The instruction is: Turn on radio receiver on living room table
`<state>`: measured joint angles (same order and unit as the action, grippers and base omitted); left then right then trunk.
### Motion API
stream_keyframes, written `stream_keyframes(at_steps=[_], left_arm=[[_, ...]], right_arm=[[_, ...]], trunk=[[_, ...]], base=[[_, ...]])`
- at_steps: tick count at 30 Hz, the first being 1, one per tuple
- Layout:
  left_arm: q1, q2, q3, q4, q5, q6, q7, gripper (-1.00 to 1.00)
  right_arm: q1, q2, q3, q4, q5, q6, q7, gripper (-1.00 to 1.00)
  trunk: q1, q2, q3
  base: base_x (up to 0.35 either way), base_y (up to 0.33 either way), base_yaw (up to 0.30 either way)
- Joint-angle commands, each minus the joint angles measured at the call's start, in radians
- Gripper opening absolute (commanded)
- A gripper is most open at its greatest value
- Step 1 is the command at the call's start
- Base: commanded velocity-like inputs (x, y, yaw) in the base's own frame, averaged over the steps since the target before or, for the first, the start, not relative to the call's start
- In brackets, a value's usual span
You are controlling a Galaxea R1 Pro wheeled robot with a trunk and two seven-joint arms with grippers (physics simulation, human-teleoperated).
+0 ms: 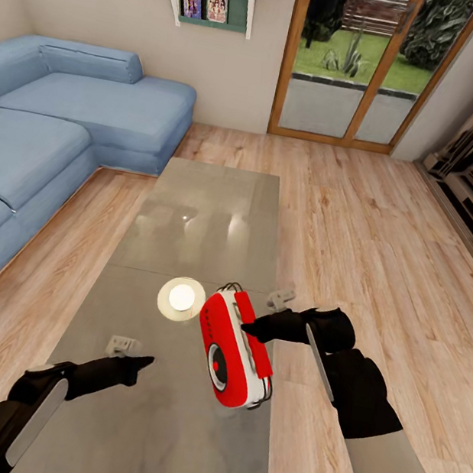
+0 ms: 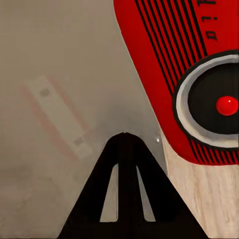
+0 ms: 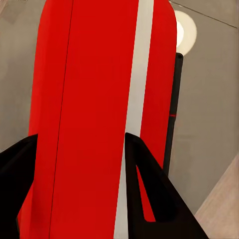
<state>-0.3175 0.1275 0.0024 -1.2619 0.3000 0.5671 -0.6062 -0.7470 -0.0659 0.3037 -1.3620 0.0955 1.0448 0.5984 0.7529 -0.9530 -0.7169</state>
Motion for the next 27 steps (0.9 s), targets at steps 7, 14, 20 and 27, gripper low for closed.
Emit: stream_keyframes(at_steps=[7, 14, 20, 27], left_arm=[[0.0, -0.003, -0.007, -0.016, 0.001, 0.061, -0.003, -1.0], [0.0, -0.006, -0.008, -0.038, 0.0, 0.068, -0.15, -1.0], [0.0, -0.006, -0.008, -0.039, 0.001, 0.069, -0.203, -1.0], [0.0, -0.014, -0.007, -0.063, 0.007, 0.101, -0.205, -1.0]], right_arm=[[0.0, 0.001, -0.003, 0.0, -0.012, 0.002, 0.003, -1.0], [0.0, 0.001, -0.003, 0.0, -0.013, 0.002, 0.004, -1.0], [0.0, 0.003, -0.002, 0.0, -0.015, 0.002, 0.004, -1.0], [0.0, 0.005, -0.001, 0.0, -0.014, 0.002, 0.004, -1.0]], trunk=[[0.0, 0.0, 0.0], [0.0, 0.0, 0.0], [0.0, 0.0, 0.0], [0.0, 0.0, 0.0]], base=[[0.0, 0.0, 0.0], [0.0, 0.0, 0.0], [0.0, 0.0, 0.0], [0.0, 0.0, 0.0]])
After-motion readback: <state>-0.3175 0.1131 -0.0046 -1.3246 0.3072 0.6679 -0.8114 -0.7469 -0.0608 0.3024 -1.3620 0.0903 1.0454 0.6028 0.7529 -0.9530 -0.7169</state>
